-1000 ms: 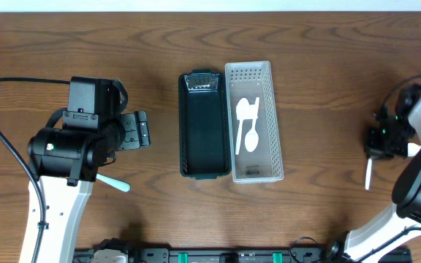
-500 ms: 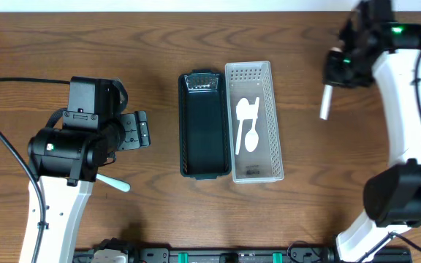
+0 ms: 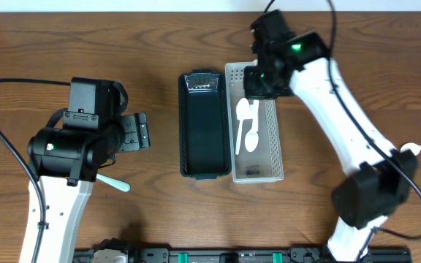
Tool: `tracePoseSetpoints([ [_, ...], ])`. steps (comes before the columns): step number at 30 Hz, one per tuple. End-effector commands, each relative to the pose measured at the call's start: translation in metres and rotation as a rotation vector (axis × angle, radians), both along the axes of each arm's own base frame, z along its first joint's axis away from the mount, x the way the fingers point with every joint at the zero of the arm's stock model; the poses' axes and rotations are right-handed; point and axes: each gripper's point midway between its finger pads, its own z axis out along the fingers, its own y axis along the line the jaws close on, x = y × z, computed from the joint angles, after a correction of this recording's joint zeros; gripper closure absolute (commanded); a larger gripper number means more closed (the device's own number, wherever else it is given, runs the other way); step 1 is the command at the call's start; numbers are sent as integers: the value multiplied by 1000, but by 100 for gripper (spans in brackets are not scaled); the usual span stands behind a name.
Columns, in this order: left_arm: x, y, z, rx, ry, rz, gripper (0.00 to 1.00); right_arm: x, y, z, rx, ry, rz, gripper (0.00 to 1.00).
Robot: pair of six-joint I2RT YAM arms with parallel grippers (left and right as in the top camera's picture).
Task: Pack container
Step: 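Place the spoon into the grey basket and open the right gripper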
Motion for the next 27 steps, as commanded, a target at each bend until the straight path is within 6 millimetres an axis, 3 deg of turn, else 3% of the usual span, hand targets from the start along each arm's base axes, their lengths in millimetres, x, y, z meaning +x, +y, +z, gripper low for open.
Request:
tracePoseSetpoints([
  [1, 0, 2, 1, 10, 4, 2, 16, -4, 1, -45, -56, 116, -62, 99],
  [7, -1, 2, 1, 10, 7, 2, 16, -18, 0, -104, -131, 277, -51, 99],
  [12, -1, 2, 1, 10, 7, 2, 16, -28, -3, -127, -162, 355, -39, 97],
  [13, -1, 2, 1, 10, 8, 2, 16, -27, -3, -128, -161, 351, -25, 95],
  [15, -1, 2, 1, 10, 7, 2, 16, -24, -1, -127, -155, 335, 1, 80],
  [16, -1, 2, 1, 10, 7, 2, 16, -22, -1, -125, -151, 327, 13, 66],
  [17, -1, 2, 1, 10, 7, 2, 16, -21, -1, -124, -149, 321, 17, 60],
  [21, -1, 2, 1, 10, 7, 2, 16, -6, -3, -107, -124, 266, 41, 61],
  [24, -1, 2, 1, 10, 7, 2, 16, 13, -8, -72, -95, 180, 56, 62],
  [27, -1, 2, 1, 10, 7, 2, 16, 36, -30, -16, -96, 52, 4, 62],
])
